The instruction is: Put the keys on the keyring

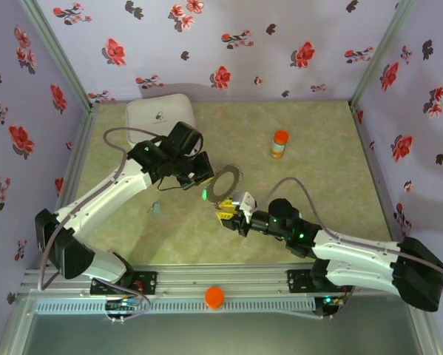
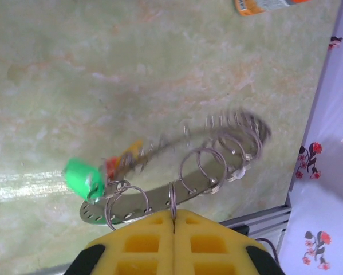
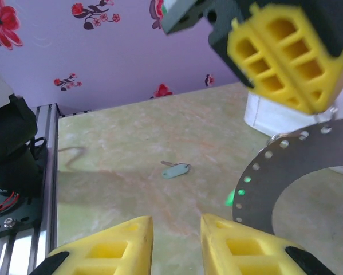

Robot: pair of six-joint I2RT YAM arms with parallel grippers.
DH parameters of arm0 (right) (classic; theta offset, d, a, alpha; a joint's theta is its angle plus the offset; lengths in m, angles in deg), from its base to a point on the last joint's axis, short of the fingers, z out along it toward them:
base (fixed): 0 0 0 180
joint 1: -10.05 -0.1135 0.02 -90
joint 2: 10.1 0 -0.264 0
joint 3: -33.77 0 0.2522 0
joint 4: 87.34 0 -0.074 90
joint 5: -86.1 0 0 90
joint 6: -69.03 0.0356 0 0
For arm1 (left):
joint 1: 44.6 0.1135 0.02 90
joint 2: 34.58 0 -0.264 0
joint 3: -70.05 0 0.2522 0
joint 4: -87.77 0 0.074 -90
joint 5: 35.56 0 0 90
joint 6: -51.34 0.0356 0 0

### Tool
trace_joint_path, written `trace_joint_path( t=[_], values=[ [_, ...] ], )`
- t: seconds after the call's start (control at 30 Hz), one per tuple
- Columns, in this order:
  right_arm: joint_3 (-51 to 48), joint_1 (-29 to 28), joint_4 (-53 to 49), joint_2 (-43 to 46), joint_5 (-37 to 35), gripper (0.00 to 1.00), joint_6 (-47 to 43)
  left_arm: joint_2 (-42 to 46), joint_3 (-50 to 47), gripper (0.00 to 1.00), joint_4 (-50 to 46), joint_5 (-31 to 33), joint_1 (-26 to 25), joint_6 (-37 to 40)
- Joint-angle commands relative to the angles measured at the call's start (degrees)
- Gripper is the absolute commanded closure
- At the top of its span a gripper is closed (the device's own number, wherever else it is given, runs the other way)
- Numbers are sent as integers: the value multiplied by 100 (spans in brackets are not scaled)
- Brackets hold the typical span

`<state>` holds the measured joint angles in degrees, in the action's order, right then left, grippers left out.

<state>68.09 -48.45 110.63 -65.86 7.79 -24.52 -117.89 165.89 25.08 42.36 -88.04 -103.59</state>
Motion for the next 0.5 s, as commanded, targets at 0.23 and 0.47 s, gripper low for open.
trace_joint_path(
  t=[0.23,0.47],
  values=[
    [112,5,783,-311,-1635,72,-1202,-6,-323,100,148,-1025,274,-1998],
    [245,58,1720,-1236,-1568,73,-1489,339,-1092,100,919,-1347,352,-2948]
  ],
)
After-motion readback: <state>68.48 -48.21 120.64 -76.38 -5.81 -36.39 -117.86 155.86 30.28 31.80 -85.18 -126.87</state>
